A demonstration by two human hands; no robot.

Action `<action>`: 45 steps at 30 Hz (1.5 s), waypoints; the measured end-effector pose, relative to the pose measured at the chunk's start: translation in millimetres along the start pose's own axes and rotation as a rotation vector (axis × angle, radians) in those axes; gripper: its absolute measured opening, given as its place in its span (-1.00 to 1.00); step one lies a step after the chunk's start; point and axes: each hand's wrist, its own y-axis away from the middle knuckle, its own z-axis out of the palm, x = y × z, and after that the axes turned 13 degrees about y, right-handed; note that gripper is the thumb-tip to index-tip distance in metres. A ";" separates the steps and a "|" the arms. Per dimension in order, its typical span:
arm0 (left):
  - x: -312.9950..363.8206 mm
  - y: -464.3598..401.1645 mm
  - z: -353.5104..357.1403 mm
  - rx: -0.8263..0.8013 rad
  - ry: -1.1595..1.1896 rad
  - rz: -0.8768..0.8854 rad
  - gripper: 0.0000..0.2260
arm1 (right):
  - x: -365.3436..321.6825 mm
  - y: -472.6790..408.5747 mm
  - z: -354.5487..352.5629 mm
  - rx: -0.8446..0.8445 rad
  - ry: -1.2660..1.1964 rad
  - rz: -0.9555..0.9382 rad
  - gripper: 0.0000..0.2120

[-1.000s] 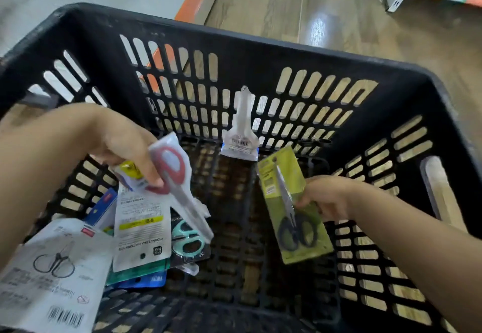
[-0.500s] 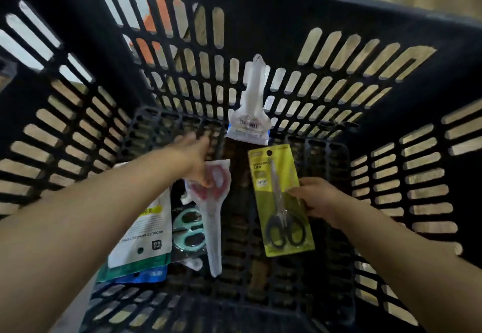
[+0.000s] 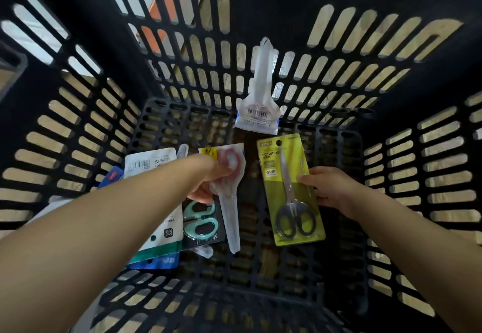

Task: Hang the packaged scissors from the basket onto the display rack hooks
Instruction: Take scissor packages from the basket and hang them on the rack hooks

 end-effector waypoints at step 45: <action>16.8 -9.4 8.7 -0.128 0.511 0.507 -0.88 | -17.9 -17.3 0.9 0.131 -0.126 -0.185 -0.74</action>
